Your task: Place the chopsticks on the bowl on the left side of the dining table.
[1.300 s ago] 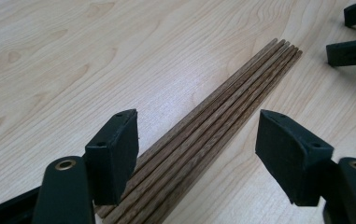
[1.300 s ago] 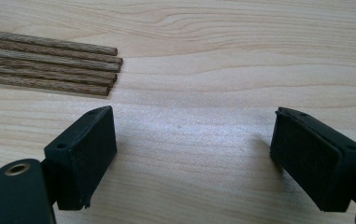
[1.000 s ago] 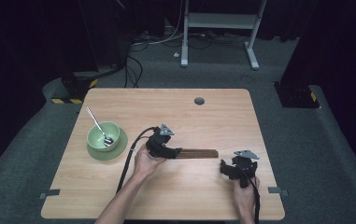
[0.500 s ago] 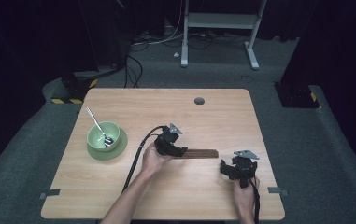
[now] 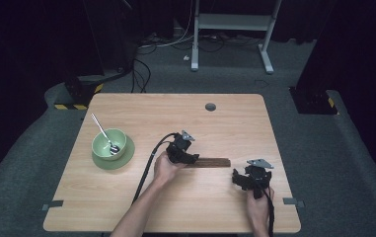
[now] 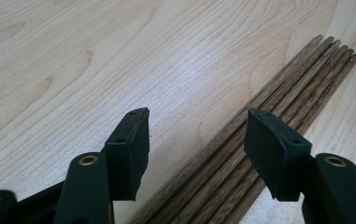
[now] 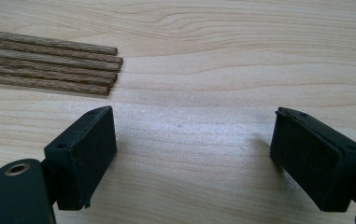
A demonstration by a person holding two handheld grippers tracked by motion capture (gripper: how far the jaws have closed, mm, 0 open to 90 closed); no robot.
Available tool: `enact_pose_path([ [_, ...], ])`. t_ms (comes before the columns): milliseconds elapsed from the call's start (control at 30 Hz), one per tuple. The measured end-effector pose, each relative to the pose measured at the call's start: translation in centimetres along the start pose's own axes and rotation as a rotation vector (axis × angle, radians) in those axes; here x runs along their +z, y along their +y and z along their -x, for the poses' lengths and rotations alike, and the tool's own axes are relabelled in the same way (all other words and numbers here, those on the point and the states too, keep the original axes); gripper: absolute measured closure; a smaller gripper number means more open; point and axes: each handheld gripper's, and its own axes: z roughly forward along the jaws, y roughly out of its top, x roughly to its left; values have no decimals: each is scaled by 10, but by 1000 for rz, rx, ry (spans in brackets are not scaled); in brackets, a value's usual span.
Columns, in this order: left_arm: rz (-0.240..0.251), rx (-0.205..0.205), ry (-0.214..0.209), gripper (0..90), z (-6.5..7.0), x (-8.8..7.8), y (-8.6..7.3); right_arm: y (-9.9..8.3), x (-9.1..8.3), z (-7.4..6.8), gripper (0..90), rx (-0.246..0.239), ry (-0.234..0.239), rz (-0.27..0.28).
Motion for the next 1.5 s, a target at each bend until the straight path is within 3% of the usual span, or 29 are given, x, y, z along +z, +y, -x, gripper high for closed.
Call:
enact_pose_path([
  [133, -4, -14, 3, 431, -2, 3, 0, 0, 0, 0, 139, 0, 0, 0],
  [933, -28, 2, 35, 431, -3, 10, -2, 0, 0, 0, 139, 2, 1, -1],
  [1500, -43, -6, 68, 437, -15, 10, -5, 0, 0, -1, 139, -2, 3, -1],
])
